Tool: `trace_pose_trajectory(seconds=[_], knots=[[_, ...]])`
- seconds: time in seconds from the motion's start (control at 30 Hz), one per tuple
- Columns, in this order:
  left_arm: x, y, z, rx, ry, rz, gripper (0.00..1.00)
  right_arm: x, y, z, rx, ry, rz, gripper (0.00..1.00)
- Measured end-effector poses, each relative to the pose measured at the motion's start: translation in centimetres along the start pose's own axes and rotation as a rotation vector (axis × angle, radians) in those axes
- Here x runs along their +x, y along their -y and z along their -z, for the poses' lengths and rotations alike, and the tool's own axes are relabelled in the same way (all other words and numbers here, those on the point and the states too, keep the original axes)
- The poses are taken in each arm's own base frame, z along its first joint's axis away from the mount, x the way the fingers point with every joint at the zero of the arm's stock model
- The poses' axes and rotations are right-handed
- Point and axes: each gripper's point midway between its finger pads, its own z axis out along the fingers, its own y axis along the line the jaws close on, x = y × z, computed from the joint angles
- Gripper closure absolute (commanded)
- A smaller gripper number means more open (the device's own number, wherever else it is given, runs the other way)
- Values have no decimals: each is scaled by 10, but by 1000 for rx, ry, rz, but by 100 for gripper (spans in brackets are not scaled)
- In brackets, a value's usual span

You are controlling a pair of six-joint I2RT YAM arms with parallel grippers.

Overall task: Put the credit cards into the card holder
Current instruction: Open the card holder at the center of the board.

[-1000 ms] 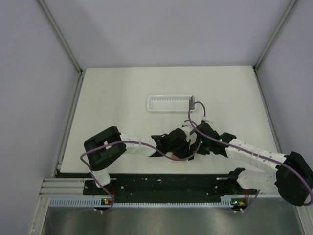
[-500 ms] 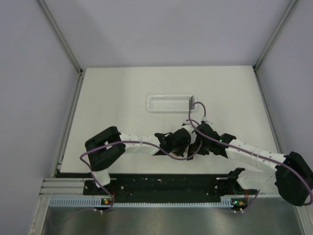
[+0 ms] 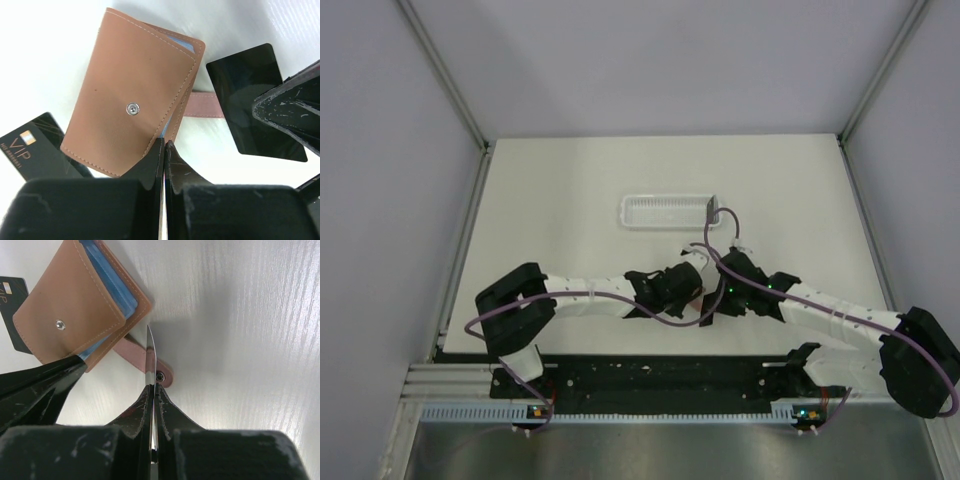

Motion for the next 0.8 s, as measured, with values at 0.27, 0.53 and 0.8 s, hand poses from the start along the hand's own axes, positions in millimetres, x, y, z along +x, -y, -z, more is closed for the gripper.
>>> trace_pose_trajectory(seconds=[0.27,0.53,0.8], knots=[[-36,-18,35,-30,112,19,100,0,-1,0,-4,1,-1,100],[-70,-76,37,-118,180,119,100,0,1,-1,-2,2,-6,100],[-58,-92,14,-139,126,144,100,0,0,0,-5,3,-9,100]])
